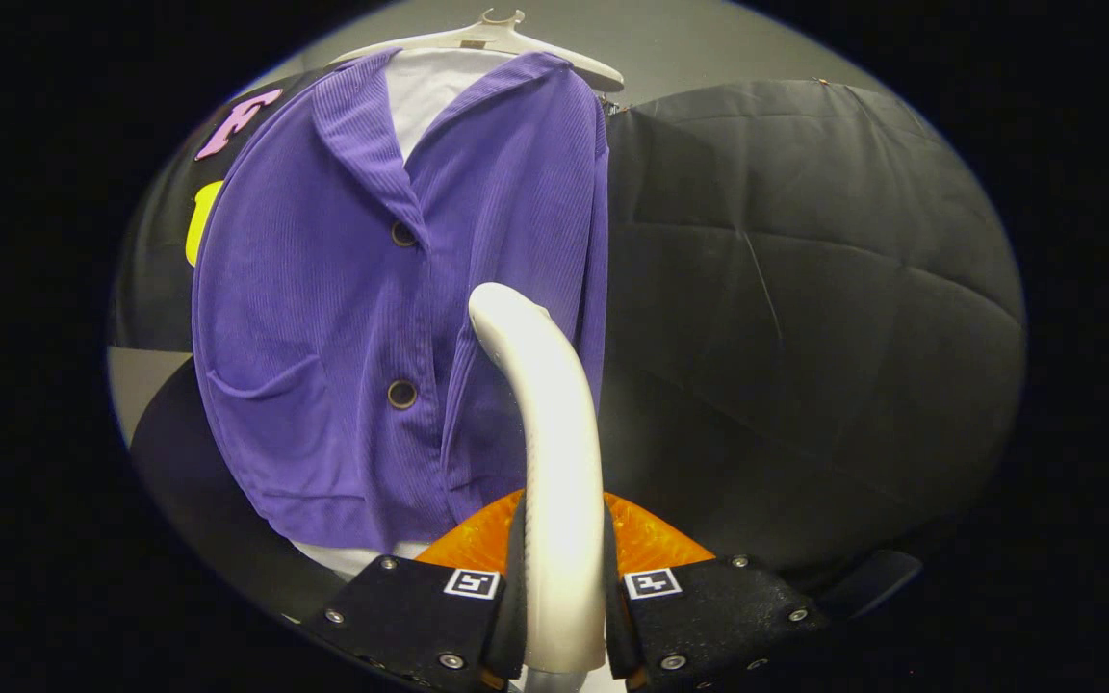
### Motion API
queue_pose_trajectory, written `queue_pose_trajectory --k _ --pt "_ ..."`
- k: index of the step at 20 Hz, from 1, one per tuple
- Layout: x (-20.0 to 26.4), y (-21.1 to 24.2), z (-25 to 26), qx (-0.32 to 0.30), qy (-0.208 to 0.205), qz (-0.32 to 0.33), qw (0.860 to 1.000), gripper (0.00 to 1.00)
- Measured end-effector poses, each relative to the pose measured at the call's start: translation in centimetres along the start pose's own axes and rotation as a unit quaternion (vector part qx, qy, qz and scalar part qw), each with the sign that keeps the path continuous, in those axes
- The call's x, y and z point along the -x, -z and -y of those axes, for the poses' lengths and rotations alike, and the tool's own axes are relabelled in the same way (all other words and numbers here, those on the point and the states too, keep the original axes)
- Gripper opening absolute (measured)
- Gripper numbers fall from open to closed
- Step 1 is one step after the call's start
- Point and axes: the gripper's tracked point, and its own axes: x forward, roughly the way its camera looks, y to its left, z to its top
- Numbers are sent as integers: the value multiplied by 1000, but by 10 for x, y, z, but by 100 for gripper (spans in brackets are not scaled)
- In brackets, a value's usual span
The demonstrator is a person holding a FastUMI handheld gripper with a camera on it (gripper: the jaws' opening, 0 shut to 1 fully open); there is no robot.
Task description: Iron the clothes twice with a garment steamer, once on the left side and once on the right side.
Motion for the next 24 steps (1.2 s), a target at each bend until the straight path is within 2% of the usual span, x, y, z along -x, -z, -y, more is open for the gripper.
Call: queue_pose_trajectory --k 10,15,24 --pt "-9 78 0 0 1 -63 998 33" --pt "-4 106 -15 16 -18 -94 995 33" --pt "48 128 -48 36 -76 -102 991 33"
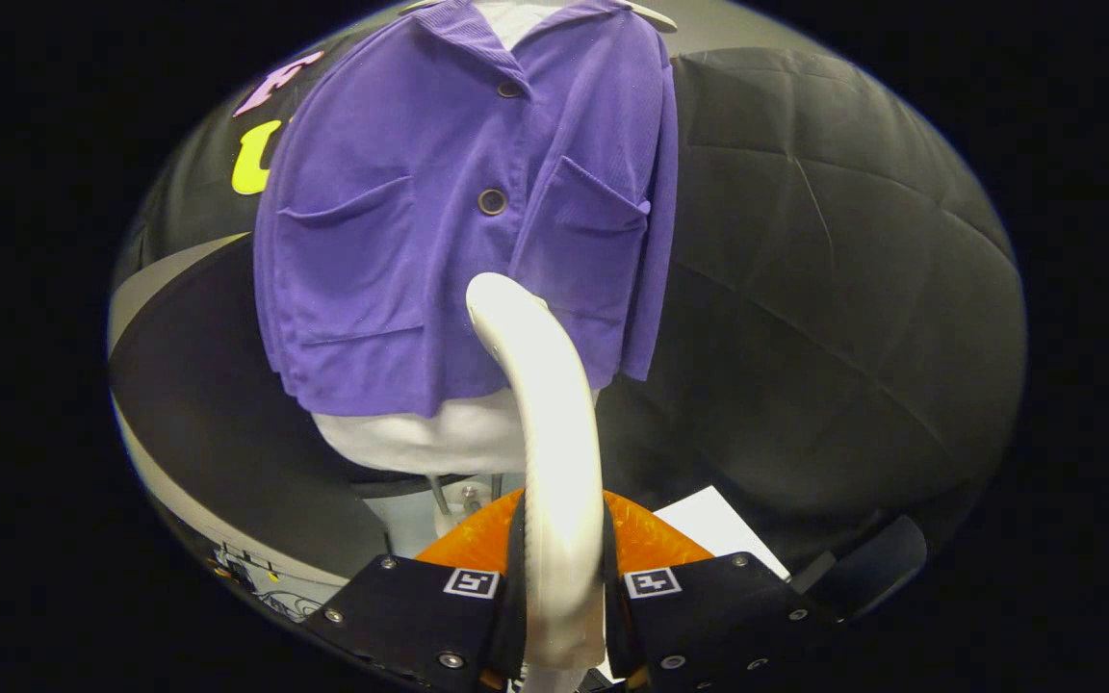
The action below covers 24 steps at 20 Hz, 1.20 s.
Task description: Iron the clothes twice with a garment steamer, once on the left side and once on the right side.
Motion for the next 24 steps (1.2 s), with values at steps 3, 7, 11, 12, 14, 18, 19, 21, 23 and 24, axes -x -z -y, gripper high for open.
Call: queue_pose_trajectory --k 3,7,11,12,14,18,19,21,23,24 --pt "21 0 -17 20 -30 11 999 33" --pt "56 -1 -42 55 -76 34 995 33" --pt "101 -8 -63 76 -125 63 987 33" --pt "113 -11 -68 81 -136 71 985 33" --pt "138 -14 -74 89 -159 88 979 33" --pt "190 -34 -87 93 -194 116 970 33" --pt "202 -41 -90 90 -201 124 968 33" --pt "223 -57 -86 74 -214 139 964 33" --pt "242 -73 -90 56 -223 156 961 33" --pt "250 -82 -93 49 -223 165 959 32"
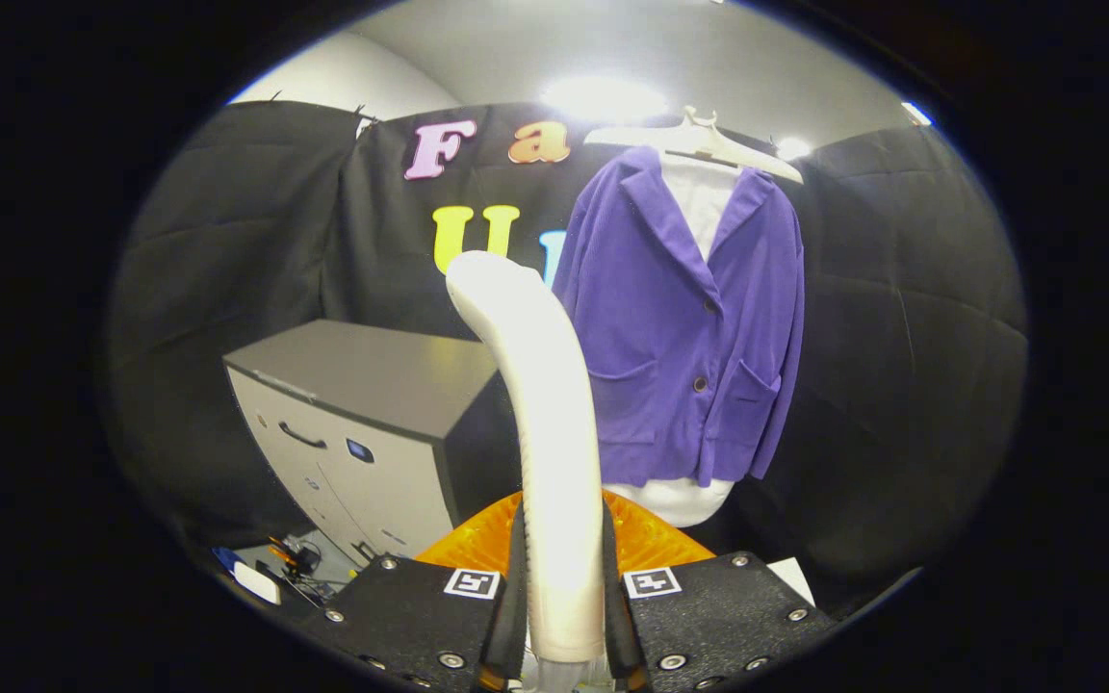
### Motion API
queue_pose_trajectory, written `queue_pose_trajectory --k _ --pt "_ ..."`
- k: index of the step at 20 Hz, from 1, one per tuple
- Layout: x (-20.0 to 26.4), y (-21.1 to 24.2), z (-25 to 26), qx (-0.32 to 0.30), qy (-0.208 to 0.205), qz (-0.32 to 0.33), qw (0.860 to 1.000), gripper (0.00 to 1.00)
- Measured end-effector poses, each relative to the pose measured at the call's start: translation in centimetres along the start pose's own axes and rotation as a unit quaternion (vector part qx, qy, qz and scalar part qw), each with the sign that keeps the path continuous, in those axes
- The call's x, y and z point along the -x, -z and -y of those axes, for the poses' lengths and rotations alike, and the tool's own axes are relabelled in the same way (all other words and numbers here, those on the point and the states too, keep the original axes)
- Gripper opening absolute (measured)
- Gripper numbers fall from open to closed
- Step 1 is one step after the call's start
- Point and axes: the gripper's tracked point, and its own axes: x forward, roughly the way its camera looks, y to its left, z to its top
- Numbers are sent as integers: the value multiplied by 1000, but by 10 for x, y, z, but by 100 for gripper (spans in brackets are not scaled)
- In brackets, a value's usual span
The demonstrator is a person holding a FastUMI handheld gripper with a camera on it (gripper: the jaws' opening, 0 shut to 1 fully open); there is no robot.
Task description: Iron the clothes twice with a garment steamer, once on the left side and once on the right side.
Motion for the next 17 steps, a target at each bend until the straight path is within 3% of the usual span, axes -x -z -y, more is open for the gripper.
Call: queue_pose_trajectory --k 8,11,17 --pt "17 -94 -72 -8 17 84 996 32" --pt "24 -121 -95 -15 43 112 993 32" --pt "32 -139 -126 -38 69 153 985 32"
